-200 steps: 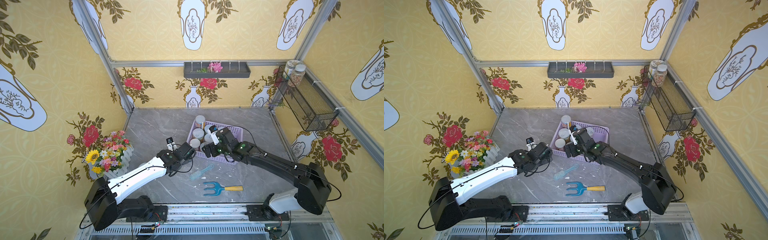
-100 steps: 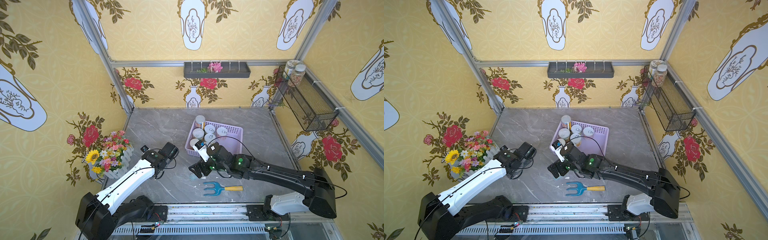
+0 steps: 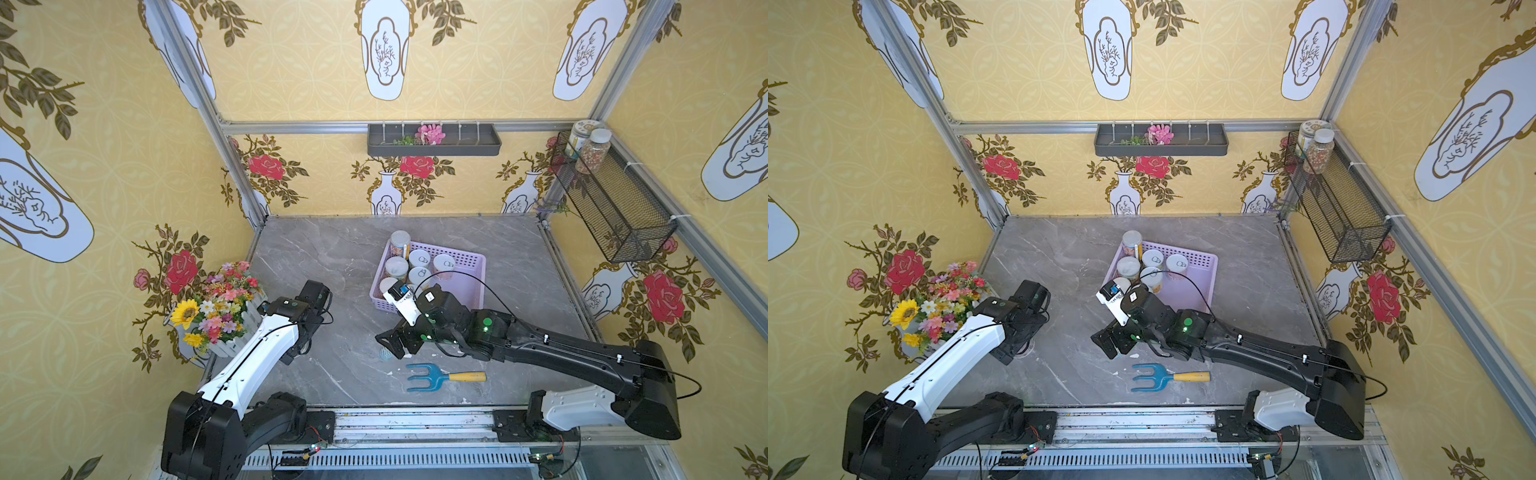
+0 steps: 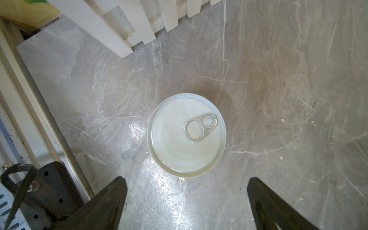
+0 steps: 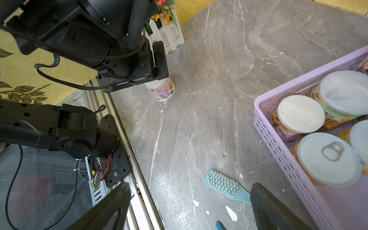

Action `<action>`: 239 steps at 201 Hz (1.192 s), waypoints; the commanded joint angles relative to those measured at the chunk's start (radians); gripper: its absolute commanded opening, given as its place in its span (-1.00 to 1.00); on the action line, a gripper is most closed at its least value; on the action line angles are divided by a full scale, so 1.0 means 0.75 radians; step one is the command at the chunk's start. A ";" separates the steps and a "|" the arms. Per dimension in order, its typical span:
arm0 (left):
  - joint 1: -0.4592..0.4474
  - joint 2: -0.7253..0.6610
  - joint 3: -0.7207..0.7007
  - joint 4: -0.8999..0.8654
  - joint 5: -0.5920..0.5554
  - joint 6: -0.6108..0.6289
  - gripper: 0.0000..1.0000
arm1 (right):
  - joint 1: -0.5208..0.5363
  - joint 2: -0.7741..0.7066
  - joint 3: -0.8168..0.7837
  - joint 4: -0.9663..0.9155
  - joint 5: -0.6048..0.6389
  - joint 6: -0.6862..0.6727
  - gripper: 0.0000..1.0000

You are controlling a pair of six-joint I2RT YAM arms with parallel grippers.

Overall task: Put the canned food in the basket
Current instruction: Pick up the canned food from the center of the board.

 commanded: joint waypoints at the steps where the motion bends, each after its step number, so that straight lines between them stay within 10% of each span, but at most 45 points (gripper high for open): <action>1: 0.037 0.014 -0.015 0.072 0.046 0.087 1.00 | 0.000 -0.013 -0.010 0.026 0.007 -0.010 0.95; 239: 0.301 0.172 -0.102 0.312 0.125 0.295 0.72 | 0.034 0.028 0.022 0.062 -0.213 -0.064 0.95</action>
